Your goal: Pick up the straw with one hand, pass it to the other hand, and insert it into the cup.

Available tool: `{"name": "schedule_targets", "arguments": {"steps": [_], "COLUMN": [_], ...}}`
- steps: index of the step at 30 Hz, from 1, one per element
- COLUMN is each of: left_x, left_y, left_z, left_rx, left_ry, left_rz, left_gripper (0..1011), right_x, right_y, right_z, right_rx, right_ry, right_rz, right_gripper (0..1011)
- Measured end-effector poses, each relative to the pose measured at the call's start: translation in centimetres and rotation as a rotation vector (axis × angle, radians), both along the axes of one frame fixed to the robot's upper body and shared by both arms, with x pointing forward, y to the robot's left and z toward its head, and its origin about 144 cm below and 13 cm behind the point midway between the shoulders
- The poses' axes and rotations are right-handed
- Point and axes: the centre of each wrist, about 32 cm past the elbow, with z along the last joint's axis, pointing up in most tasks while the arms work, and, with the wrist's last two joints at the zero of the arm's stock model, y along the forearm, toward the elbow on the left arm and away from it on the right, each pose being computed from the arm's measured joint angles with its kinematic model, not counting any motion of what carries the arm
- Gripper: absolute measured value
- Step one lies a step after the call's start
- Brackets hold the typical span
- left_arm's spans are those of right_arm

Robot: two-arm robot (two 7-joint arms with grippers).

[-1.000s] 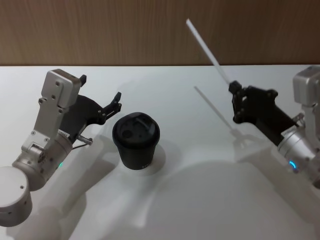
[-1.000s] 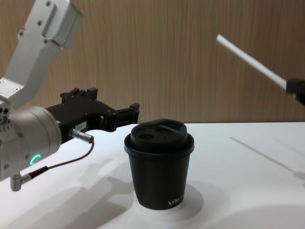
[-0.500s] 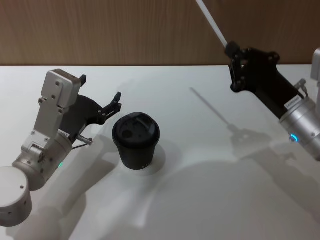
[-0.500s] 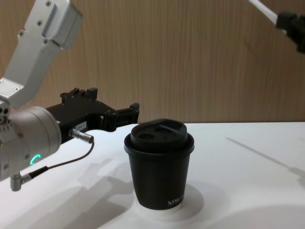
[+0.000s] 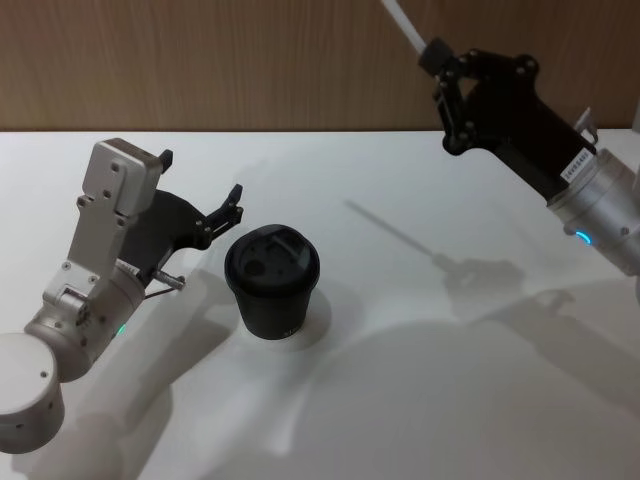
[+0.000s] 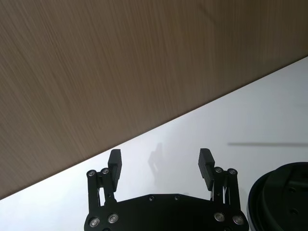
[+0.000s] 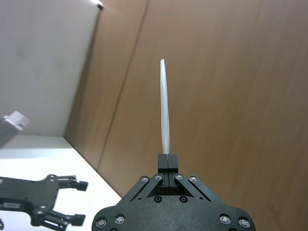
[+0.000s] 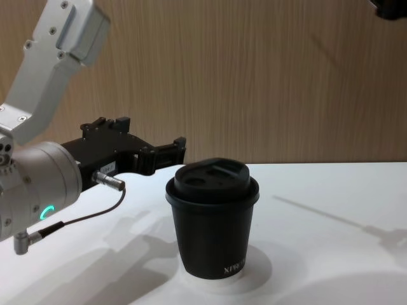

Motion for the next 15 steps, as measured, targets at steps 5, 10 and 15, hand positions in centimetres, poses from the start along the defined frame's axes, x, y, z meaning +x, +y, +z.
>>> {"name": "schedule_targets", "arguments": {"steps": [5, 10, 15], "left_x": [0.0, 0.0, 0.0], "left_y": [0.0, 0.0, 0.0], "left_z": [0.0, 0.0, 0.0], "left_rx": [0.0, 0.0, 0.0], "left_ry": [0.0, 0.0, 0.0], "left_rz": [0.0, 0.0, 0.0], "left_gripper": [1003, 1003, 1003], "right_x": [1.2, 2.4, 3.5], "right_y": [0.1, 0.4, 1.1], "right_z": [0.6, 1.0, 1.3], "right_rx": [-0.018, -0.032, -0.038], "right_ry": [-0.039, -0.066, -0.074], "right_rz": [0.087, 0.173, 0.259], "right_gripper": [0, 0, 0]}}
